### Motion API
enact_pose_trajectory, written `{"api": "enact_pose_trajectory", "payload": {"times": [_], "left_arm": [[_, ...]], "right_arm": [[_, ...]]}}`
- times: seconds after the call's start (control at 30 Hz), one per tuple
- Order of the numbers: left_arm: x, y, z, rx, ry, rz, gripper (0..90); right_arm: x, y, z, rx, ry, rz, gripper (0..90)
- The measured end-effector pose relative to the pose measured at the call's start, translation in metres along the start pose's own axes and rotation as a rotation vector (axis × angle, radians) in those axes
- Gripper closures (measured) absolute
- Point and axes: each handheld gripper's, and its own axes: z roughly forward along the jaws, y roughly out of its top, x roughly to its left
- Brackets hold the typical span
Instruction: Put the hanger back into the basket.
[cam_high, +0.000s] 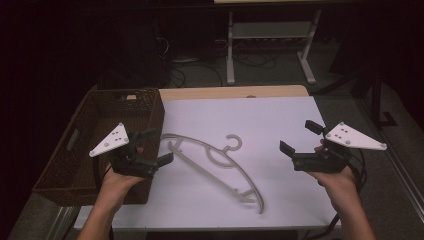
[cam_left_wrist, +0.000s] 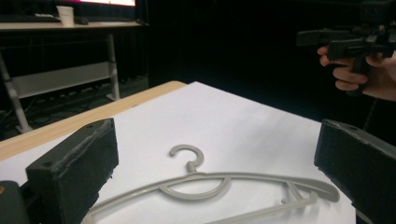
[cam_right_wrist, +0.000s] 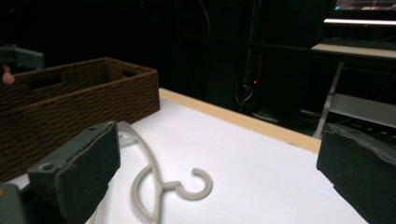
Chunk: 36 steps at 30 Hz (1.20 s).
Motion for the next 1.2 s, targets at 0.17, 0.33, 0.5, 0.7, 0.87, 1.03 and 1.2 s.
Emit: {"api": "enact_pose_trajectory", "payload": {"times": [0.17, 0.33, 0.5, 0.7, 0.87, 1.03, 1.2], "left_arm": [[-0.007, 0.004, 0.010, 0.058, -0.006, 0.018, 0.0], [-0.016, 0.003, 0.021, 0.101, -0.029, 0.038, 0.0], [-0.024, -0.001, 0.033, 0.145, -0.060, 0.050, 0.0], [-0.029, -0.015, 0.047, 0.208, -0.082, 0.049, 0.0], [-0.030, -0.027, 0.053, 0.248, -0.086, 0.041, 0.0], [-0.030, -0.036, 0.058, 0.282, -0.086, 0.041, 0.0], [-0.029, -0.051, 0.064, 0.321, -0.086, 0.035, 0.0]], "right_arm": [[0.000, -0.001, 0.004, 0.046, 0.011, -0.011, 0.0], [0.002, -0.002, 0.009, 0.094, 0.024, 0.009, 0.0], [0.003, -0.003, 0.017, 0.138, 0.045, -0.001, 0.0], [0.007, -0.007, 0.028, 0.200, 0.068, -0.008, 0.0], [0.013, -0.012, 0.041, 0.253, 0.097, -0.026, 0.0], [0.017, -0.017, 0.053, 0.292, 0.121, -0.031, 0.0], [0.021, -0.027, 0.068, 0.351, 0.145, -0.040, 0.0]]}}
